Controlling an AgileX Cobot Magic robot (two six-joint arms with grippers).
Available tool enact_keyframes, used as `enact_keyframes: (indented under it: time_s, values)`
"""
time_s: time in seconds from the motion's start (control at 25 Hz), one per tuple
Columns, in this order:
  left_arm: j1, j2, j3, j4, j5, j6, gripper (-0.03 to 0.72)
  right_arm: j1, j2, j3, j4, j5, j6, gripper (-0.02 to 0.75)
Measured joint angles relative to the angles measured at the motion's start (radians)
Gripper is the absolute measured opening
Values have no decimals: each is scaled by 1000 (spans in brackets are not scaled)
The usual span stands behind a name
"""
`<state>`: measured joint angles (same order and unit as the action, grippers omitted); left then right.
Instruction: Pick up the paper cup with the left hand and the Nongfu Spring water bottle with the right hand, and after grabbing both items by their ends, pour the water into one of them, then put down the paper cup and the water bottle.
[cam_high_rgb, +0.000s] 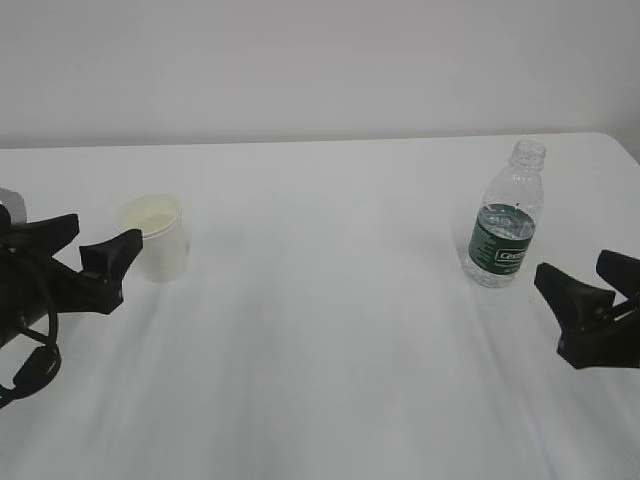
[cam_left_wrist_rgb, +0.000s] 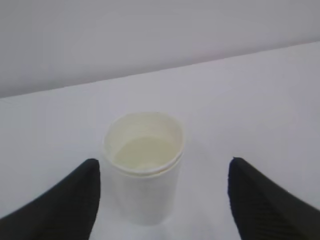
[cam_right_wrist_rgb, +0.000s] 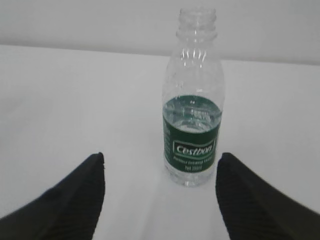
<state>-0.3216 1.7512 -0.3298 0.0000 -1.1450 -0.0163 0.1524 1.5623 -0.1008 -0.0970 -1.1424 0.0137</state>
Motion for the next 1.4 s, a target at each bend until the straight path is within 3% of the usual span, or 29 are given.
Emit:
enact_keyframes:
  time_s: [0.56, 0.76, 1.08, 1.4]
  values:
    - [0, -191, 7, -12, 0, -34, 529, 0, 0, -111, -22, 20, 29, 529]
    - [0, -277, -11, -13, 95, -52, 519, 0, -76, -114, -24, 76, 39, 529]
    - [0, -402, -121, -13, 291, -57, 515, 0, -238, -172, -30, 267, 41, 529]
    - [0, -534, -139, -13, 443, -57, 513, 0, -384, -239, -34, 473, 41, 529]
